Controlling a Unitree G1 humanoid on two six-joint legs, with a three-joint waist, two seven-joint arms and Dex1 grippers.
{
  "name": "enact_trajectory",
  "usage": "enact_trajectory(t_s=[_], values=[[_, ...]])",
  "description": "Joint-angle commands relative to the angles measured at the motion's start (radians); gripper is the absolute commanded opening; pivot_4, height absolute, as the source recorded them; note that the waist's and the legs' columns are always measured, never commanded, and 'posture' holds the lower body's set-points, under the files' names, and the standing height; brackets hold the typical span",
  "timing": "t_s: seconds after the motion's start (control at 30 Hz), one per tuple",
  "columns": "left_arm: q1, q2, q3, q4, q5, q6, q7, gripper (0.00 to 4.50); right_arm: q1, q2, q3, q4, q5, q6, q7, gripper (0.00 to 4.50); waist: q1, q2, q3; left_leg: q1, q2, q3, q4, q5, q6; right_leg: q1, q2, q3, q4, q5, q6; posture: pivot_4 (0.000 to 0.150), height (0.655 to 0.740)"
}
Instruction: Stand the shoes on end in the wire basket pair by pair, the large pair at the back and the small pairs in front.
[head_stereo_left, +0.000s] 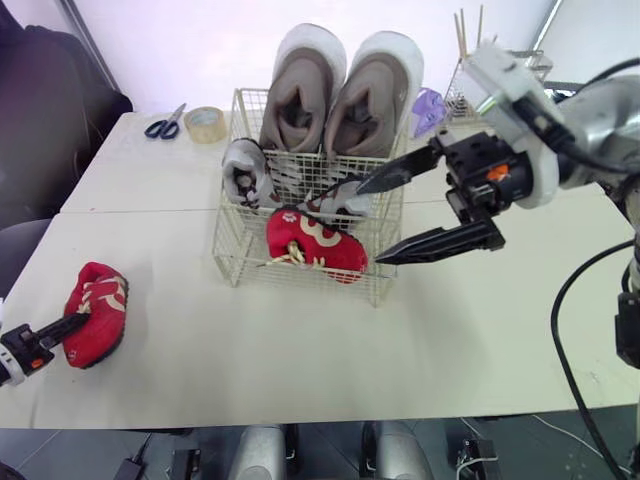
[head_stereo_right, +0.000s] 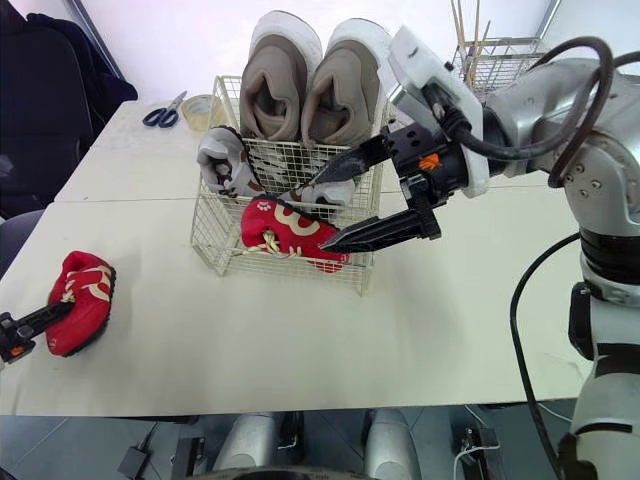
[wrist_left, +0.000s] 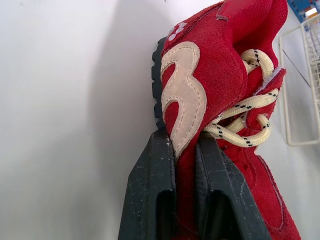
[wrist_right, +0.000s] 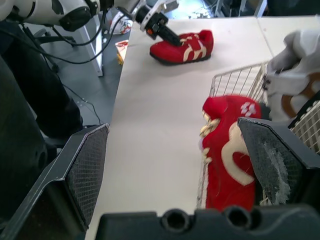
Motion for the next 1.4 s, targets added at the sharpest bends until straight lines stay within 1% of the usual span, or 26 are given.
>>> enact_trajectory(t_s=[0.03,0.07,0.1,0.13,0.17,0.2,0.23,0.27,0.3,0.37,0.4,0.5,0.57,0.63,0.7,0.8,0.9,1.0,1.17,1.23,1.33,1.4], values=[[0.071,-0.031,0.086,-0.169,-0.048,-0.024,0.050,0.03,0.047,-0.063,-0.041,-0.057,-0.015,-0.063,0.045,4.50,-0.004,-0.004,0.000,0.000,0.001,0.000,0.000,0.000,0.000,0.000,0.000,0.000,0.000,0.000,0.000,0.150,0.7400],[0.098,-0.094,0.173,-0.290,-0.074,-0.132,0.090,0.03,0.083,-0.073,-0.057,-0.063,-0.026,-0.102,0.051,4.50,-0.008,-0.006,0.001,0.000,0.001,0.000,0.000,0.000,0.000,0.000,0.000,0.000,-0.001,0.000,0.000,0.150,0.7400],[0.119,-0.151,0.247,-0.398,-0.094,-0.211,0.138,0.03,0.115,-0.066,-0.084,-0.066,-0.025,-0.132,0.042,4.50,-0.013,-0.008,0.000,0.000,0.002,0.000,-0.001,0.000,0.000,0.000,0.000,0.000,-0.002,0.000,0.000,0.150,0.7400],[0.136,-0.212,0.324,-0.535,-0.129,-0.262,0.188,0.03,0.158,-0.055,-0.122,-0.069,-0.020,-0.165,0.029,4.50,-0.019,-0.012,0.001,-0.001,0.002,0.000,-0.001,-0.001,0.001,0.001,-0.001,0.000,-0.002,0.000,0.000,0.150,0.7400],[0.157,-0.235,0.363,-0.649,-0.183,-0.211,0.220,0.03,0.193,-0.051,-0.148,-0.073,-0.014,-0.183,0.019,4.50,-0.024,-0.024,0.004,-0.001,0.002,-0.001,-0.001,-0.001,0.001,0.002,-0.001,0.000,-0.002,0.000,0.000,0.150,0.7400],[0.162,-0.244,0.399,-0.767,-0.283,-0.109,0.272,0.03,0.240,-0.053,-0.167,-0.084,-0.018,-0.204,0.015,4.50,-0.027,-0.029,0.004,-0.002,0.003,-0.002,0.000,0.000,0.002,0.005,-0.001,0.000,-0.001,0.001,0.001,0.150,0.7400],[0.151,-0.250,0.422,-0.873,-0.380,-0.052,0.317,0.03,0.281,-0.073,-0.161,-0.096,-0.037,-0.222,0.024,4.50,-0.030,-0.038,0.004,-0.002,0.004,-0.002,0.000,0.001,0.002,0.005,0.000,-0.001,-0.001,0.001,0.001,0.150,0.7400],[0.133,-0.256,0.427,-0.952,-0.430,-0.035,0.364,0.03,0.306,-0.091,-0.150,-0.103,-0.051,-0.223,0.026,4.50,-0.031,-0.042,0.003,-0.002,0.005,-0.004,0.000,0.002,0.002,0.005,0.001,-0.002,-0.001,0.001,0.002,0.150,0.7400],[0.099,-0.260,0.428,-1.014,-0.487,-0.030,0.420,0.03,0.323,-0.107,-0.137,-0.105,-0.061,-0.217,0.025,4.50,-0.030,-0.042,0.004,-0.002,0.005,-0.006,0.000,0.002,0.002,0.006,0.001,-0.003,-0.001,0.001,0.002,0.150,0.7400],[-0.006,-0.264,0.381,-1.129,-0.590,-0.042,0.544,0.03,0.331,-0.105,-0.132,-0.084,-0.049,-0.187,0.007,4.50,-0.026,-0.038,0.005,-0.001,0.003,-0.006,0.001,0.002,0.001,0.008,-0.001,-0.004,-0.002,0.001,0.001,0.150,0.7400],[-0.074,-0.273,0.332,-1.182,-0.622,-0.057,0.606,0.03,0.330,-0.097,-0.137,-0.069,-0.039,-0.175,-0.002,4.50,-0.026,-0.037,0.006,0.000,0.003,-0.006,0.003,0.001,0.001,0.010,-0.001,-0.003,-0.002,0.000,0.000,0.150,0.7400],[-0.211,-0.309,0.193,-1.276,-0.632,-0.110,0.712,0.03,0.315,-0.065,-0.154,-0.044,-0.021,-0.154,-0.045,4.50,-0.025,-0.035,0.006,0.001,0.003,-0.006,0.007,0.000,0.005,0.014,0.000,-0.004,-0.002,0.000,0.000,0.150,0.7400],[-0.259,-0.354,0.114,-1.308,-0.605,-0.169,0.729,0.03,0.298,-0.047,-0.170,-0.037,0.003,-0.135,-0.069,4.50,-0.026,-0.035,0.006,0.003,0.000,-0.004,0.008,-0.001,0.007,0.016,0.001,-0.003,-0.002,0.001,0.002,0.150,0.7400],[-0.268,-0.403,0.053,-1.319,-0.564,-0.222,0.738,0.03,0.279,-0.036,-0.198,-0.030,0.048,-0.093,-0.091,4.50,-0.030,-0.035,0.006,0.003,0.001,-0.003,0.008,-0.001,0.007,0.016,0.003,-0.003,-0.002,0.002,0.003,0.150,0.7400],[-0.240,-0.453,-0.015,-1.321,-0.490,-0.287,0.722,0.03,0.260,-0.030,-0.245,-0.027,0.125,-0.028,-0.124,4.50,-0.030,-0.035,0.006,0.003,0.001,-0.003,0.008,-0.001,0.007,0.016,0.005,-0.003,-0.002,0.002,0.004,0.150,0.7400],[-0.196,-0.500,-0.080,-1.312,-0.416,-0.365,0.692,0.03,0.232,-0.015,-0.301,-0.024,0.230,0.050,-0.182,4.50,-0.028,-0.035,0.006,0.003,0.004,-0.003,0.008,-0.001,0.007,0.016,0.008,-0.003,-0.002,0.002,0.005,0.150,0.7400],[-0.140,-0.547,-0.133,-1.272,-0.338,-0.457,0.633,0.03,0.207,0.003,-0.337,-0.015,0.299,0.097,-0.241,4.50,-0.026,-0.035,0.006,0.003,0.005,-0.003,0.008,-0.001,0.007,0.016,0.009,-0.003,-0.002,0.002,0.004,0.150,0.7400],[-0.109,-0.570,-0.160,-1.230,-0.295,-0.520,0.591,0.03,0.201,0.006,-0.333,-0.017,0.317,0.108,-0.271,4.50,-0.022,-0.035,0.006,0.003,0.005,-0.004,0.008,-0.001,0.007,0.016,0.009,-0.003,-0.003,0.001,0.002,0.150,0.7400],[-0.069,-0.597,-0.232,-1.170,-0.175,-0.657,0.513,0.03,0.169,0.022,-0.326,0.001,0.344,0.115,-0.315,4.50,-0.022,-0.035,0.006,0.002,0.005,-0.004,0.009,-0.001,0.007,0.016,0.009,-0.003,-0.005,0.001,0.001,0.150,0.7400],[-0.072,-0.610,-0.252,-1.160,-0.160,-0.687,0.501,0.03,0.159,0.026,-0.321,0.006,0.347,0.118,-0.322,4.50,-0.022,-0.035,0.006,0.001,0.005,-0.004,0.009,-0.001,0.007,0.016,0.009,-0.003,-0.005,0.001,0.001,0.150,0.7400],[-0.090,-0.646,-0.297,-1.116,-0.053,-0.810,0.499,0.03,0.146,0.037,-0.310,0.012,0.348,0.117,-0.331,4.50,-0.022,-0.035,0.006,0.001,0.005,-0.004,0.009,-0.001,0.007,0.016,0.009,-0.003,-0.005,0.001,0.001,0.150,0.7400],[-0.095,-0.684,-0.303,-1.090,-0.006,-0.888,0.520,0.03,0.140,0.042,-0.309,0.014,0.353,0.119,-0.340,4.50,-0.022,-0.035,0.006,0.001,0.005,-0.004,0.009,-0.001,0.007,0.016,0.009,-0.003,-0.006,0.001,0.001,0.150,0.7400]])
